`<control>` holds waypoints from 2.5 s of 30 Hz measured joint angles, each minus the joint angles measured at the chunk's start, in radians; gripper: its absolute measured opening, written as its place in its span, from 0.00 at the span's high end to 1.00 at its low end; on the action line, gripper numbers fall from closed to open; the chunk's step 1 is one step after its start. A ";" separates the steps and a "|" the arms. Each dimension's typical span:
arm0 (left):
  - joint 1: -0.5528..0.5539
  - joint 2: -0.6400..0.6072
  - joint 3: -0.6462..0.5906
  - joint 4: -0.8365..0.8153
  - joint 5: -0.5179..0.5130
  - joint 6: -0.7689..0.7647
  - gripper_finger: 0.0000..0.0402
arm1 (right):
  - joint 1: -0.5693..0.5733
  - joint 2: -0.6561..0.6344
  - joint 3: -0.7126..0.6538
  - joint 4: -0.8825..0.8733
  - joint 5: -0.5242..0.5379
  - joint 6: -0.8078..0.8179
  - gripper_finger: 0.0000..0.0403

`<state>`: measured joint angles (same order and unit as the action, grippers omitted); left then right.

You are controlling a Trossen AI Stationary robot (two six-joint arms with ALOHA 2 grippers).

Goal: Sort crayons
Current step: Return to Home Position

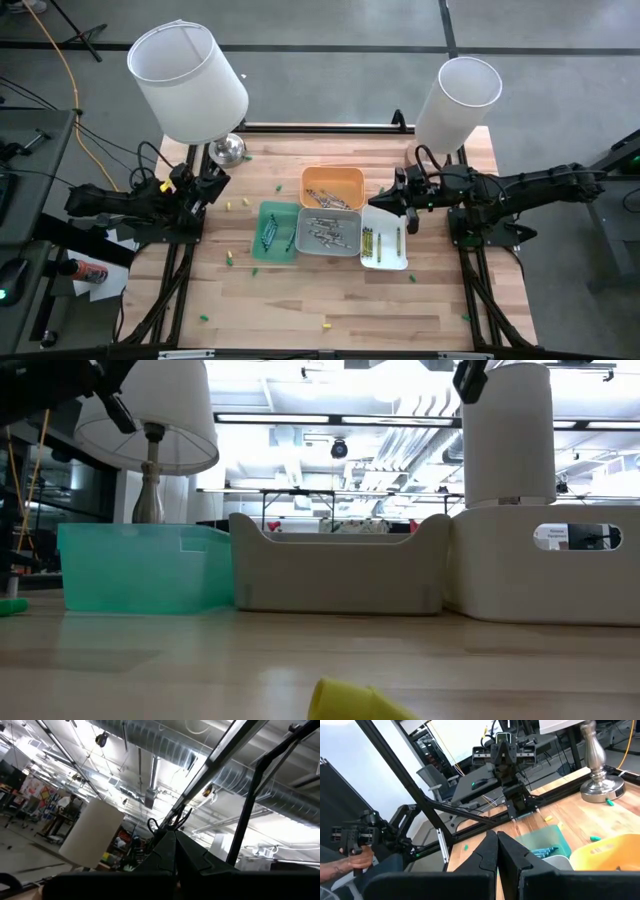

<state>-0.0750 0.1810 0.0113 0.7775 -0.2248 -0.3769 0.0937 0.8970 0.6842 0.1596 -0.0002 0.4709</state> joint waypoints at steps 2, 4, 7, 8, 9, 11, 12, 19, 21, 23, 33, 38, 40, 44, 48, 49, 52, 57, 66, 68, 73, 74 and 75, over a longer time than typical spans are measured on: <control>0.000 -0.001 0.000 0.000 0.000 0.008 1.00 | 0.000 0.000 0.000 -0.004 0.000 0.000 1.00; 0.000 -0.002 0.000 -0.003 0.004 0.014 1.00 | 0.000 0.000 0.000 -0.005 0.000 0.000 1.00; 0.000 -0.013 0.001 -0.049 0.020 0.015 1.00 | 0.000 0.000 0.000 -0.005 0.000 0.000 1.00; 0.001 -0.025 0.001 -0.075 0.027 0.017 1.00 | 0.000 0.000 0.000 -0.005 0.000 0.000 1.00; 0.001 -0.039 0.001 -0.104 0.031 0.020 1.00 | 0.000 0.000 0.000 -0.005 -0.001 0.000 1.00; 0.001 -0.080 0.001 -0.172 0.032 0.015 1.00 | 0.000 0.000 0.000 -0.006 -0.006 0.002 1.00; 0.001 -0.107 0.001 -0.202 0.032 0.014 1.00 | 0.000 0.000 0.000 -0.006 -0.009 0.001 1.00; 0.003 -0.176 0.039 -0.400 0.062 0.014 1.00 | 0.000 0.000 0.000 -0.007 -0.065 0.007 1.00; 0.003 -0.177 0.061 -0.518 0.061 -0.018 1.00 | 0.001 0.000 0.000 -0.012 -0.072 0.029 1.00; 0.003 -0.175 0.074 -0.566 0.074 -0.037 1.00 | 0.001 0.000 0.000 -0.012 -0.080 0.053 1.00; 0.002 -0.176 0.030 -0.526 0.039 -0.015 1.00 | 0.002 0.000 0.000 -0.015 -0.082 0.047 1.00; 0.002 -0.172 0.002 -0.487 0.004 -0.025 1.00 | 0.002 0.000 0.000 -0.018 -0.082 0.046 1.00; 0.002 -0.177 0.001 -0.495 0.005 0.000 1.00 | 0.002 0.000 0.000 -0.021 -0.082 0.046 1.00; 0.003 -0.177 0.001 -0.591 -0.035 0.020 1.00 | 0.002 0.000 0.000 -0.022 -0.082 0.046 1.00; 0.003 -0.174 0.002 -0.734 -0.046 -0.010 1.00 | 0.002 0.000 0.000 -0.024 -0.099 0.045 1.00; 0.003 -0.166 0.003 -0.735 -0.019 -0.010 1.00 | 0.002 0.000 0.000 -0.026 -0.113 0.045 1.00; 0.003 -0.161 0.003 -0.749 0.047 -0.006 1.00 | 0.002 0.000 0.000 -0.036 -0.153 0.045 1.00; 0.003 -0.152 0.003 -0.769 0.165 0.119 1.00 | 0.004 -0.001 0.000 -0.057 -0.177 0.010 1.00; 0.003 -0.145 0.003 -0.774 0.197 0.248 1.00 | 0.005 -0.029 0.000 -0.078 -0.199 -0.120 1.00; 0.003 -0.145 0.003 -0.774 0.196 0.230 1.00 | 0.005 -0.060 0.000 -0.093 -0.215 -0.150 1.00; 0.003 -0.145 0.003 -0.774 0.195 0.223 1.00 | 0.005 -0.185 0.000 -0.238 -0.217 -0.209 1.00; 0.003 -0.145 0.003 -0.774 0.195 0.223 1.00 | 0.005 -0.214 0.000 -0.277 -0.212 -0.218 1.00; 0.003 -0.145 0.003 -0.773 0.195 0.223 1.00 | 0.005 -0.242 0.000 -0.306 -0.209 -0.226 1.00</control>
<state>-0.0715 0.0364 0.0143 0.0040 -0.0299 -0.1543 0.0990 0.6548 0.6842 -0.1468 -0.2090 0.2452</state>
